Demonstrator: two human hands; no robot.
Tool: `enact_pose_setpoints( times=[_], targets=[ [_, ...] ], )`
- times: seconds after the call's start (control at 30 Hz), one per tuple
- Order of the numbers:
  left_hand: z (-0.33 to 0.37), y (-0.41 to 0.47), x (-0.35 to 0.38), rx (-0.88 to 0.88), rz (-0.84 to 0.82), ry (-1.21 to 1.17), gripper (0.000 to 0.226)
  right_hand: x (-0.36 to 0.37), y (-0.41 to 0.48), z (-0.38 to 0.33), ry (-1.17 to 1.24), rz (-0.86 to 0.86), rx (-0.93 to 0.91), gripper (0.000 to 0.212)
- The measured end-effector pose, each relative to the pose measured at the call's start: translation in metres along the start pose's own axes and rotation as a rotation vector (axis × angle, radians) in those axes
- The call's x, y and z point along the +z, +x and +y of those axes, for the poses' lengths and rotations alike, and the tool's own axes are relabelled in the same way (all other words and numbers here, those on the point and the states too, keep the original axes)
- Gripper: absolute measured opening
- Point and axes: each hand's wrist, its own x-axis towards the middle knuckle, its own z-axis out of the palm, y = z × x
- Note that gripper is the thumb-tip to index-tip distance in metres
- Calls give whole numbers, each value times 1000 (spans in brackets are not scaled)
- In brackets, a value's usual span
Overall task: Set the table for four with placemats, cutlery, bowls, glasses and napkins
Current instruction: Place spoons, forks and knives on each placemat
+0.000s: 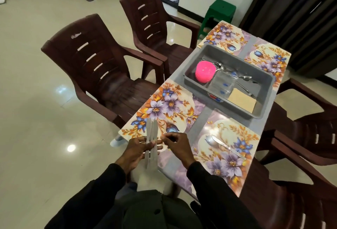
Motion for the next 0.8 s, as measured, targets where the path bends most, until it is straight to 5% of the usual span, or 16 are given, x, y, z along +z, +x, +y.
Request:
enact_pose_setpoints(
  times=[0.4, 0.8],
  targets=[
    [60, 14, -107, 11, -150, 156, 22, 115, 23, -50, 101, 203, 210, 8],
    [105, 66, -130, -86, -226, 91, 37, 100, 40, -23, 388, 429, 407, 21]
  ],
)
